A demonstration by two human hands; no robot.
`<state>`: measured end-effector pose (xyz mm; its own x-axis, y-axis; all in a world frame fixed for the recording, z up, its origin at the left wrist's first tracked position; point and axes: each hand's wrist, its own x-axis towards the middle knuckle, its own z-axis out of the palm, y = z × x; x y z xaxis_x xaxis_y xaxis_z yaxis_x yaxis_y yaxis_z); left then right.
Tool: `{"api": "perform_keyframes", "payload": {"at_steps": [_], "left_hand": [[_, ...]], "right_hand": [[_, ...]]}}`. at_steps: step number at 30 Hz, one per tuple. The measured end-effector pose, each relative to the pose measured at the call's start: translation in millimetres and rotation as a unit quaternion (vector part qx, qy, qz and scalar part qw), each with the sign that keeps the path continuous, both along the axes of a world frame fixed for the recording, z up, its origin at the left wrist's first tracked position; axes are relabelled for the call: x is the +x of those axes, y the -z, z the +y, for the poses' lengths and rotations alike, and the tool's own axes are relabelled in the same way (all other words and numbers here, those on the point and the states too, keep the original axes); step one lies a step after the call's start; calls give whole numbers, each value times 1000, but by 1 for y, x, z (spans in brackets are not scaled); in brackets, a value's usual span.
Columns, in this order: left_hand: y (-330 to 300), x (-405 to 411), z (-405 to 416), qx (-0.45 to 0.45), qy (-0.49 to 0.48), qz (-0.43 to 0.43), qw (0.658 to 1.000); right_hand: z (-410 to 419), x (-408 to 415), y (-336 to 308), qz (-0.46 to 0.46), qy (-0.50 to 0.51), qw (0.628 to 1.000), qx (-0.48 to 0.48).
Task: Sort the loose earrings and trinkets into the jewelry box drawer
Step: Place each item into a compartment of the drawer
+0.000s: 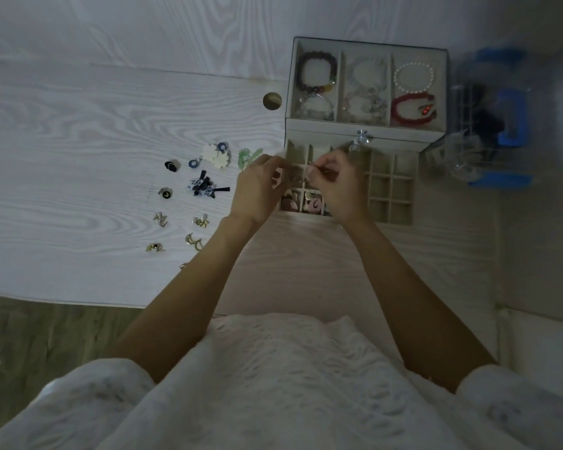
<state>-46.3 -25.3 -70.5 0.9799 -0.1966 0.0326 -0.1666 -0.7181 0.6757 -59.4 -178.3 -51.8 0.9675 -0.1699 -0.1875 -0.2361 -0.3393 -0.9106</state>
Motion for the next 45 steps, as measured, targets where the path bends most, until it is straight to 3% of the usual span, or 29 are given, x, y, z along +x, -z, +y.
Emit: {"api": "perform_keyframes", "payload": {"at_steps": [3, 6, 9, 14, 21, 27, 31, 36, 40, 45], "left_hand": [[2, -4, 1, -19, -27, 26, 999], [3, -6, 1, -43, -56, 57, 996], [3, -8, 1, -52, -68, 79, 993], [1, -10, -4, -62, -82, 80, 991], [5, -12, -4, -45, -74, 92, 992], [0, -17, -1, -55, -56, 82, 993], [-11, -39, 27, -52, -39, 0, 998], [-13, -77, 78, 62, -84, -108, 989], [-8, -80, 93, 85, -128, -63, 986], [-12, -32, 86, 81, -87, -27, 992]], "right_hand": [[9, 5, 2, -8, -2, 1000, -17], [16, 9, 0, -42, -66, 992, -103], [17, 10, -1, -80, -153, 959, -224], [11, 3, 5, -99, -184, 912, -353], [17, 0, 12, -110, -251, 882, -383], [11, -5, 9, -121, -234, 907, -328], [11, -21, 1, -164, -208, 912, -314], [44, -33, -7, -184, -241, 906, -296], [74, 1, 0, -157, -289, 883, -336], [90, 38, 19, -83, -300, 856, -412]]}}
